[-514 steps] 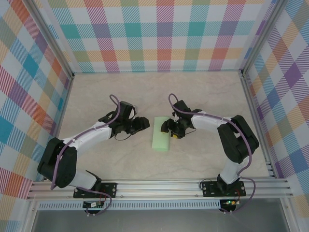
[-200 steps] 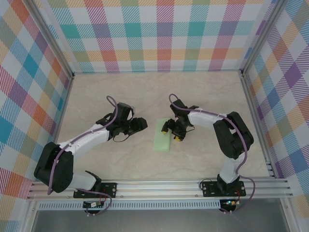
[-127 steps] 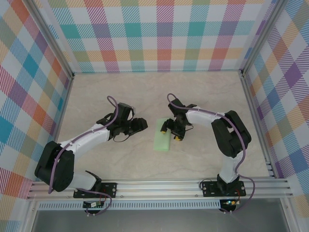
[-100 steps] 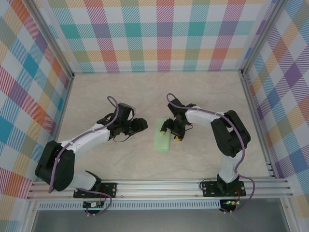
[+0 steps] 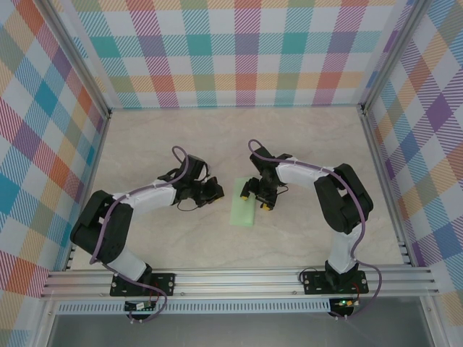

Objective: Fold a paper plane with a square sheet of paper (pick it up from the middle)
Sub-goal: Fold the square sheet of paper in half at the center of the table, then hold the square sheet of paper at the center of the table.

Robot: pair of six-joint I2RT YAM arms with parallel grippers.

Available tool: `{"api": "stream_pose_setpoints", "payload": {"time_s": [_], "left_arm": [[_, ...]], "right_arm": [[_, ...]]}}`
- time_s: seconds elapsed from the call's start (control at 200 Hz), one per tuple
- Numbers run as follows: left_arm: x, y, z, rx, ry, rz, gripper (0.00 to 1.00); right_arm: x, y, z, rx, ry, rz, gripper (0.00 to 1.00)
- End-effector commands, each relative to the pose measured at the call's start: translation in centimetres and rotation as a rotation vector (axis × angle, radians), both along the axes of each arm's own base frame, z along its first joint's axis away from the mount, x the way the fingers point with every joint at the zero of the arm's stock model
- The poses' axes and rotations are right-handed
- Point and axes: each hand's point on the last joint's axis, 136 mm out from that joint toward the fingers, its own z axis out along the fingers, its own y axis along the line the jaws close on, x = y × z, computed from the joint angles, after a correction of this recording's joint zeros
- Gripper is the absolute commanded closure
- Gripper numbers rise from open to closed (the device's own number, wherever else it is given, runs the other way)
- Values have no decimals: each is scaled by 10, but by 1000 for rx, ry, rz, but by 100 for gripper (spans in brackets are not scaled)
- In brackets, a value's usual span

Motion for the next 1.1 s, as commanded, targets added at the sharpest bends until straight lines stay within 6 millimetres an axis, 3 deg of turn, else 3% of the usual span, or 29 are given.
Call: {"api": "stream_pose_setpoints", "payload": {"time_s": [0.0, 0.595, 0.94, 1.095], "left_arm": [[13, -18, 13, -72, -19, -15, 100], [29, -45, -18, -124, 82, -21, 100], [17, -56, -38, -97, 132, -60, 100], [12, -51, -54, -57, 162, -47, 100]], "right_arm": [[-18, -26, -47, -153, 74, 9, 28], [-23, -31, -58, -185, 101, 5, 28], [-23, -30, -58, -182, 108, 9, 28], [-24, -29, -58, -182, 107, 8, 28]]}}
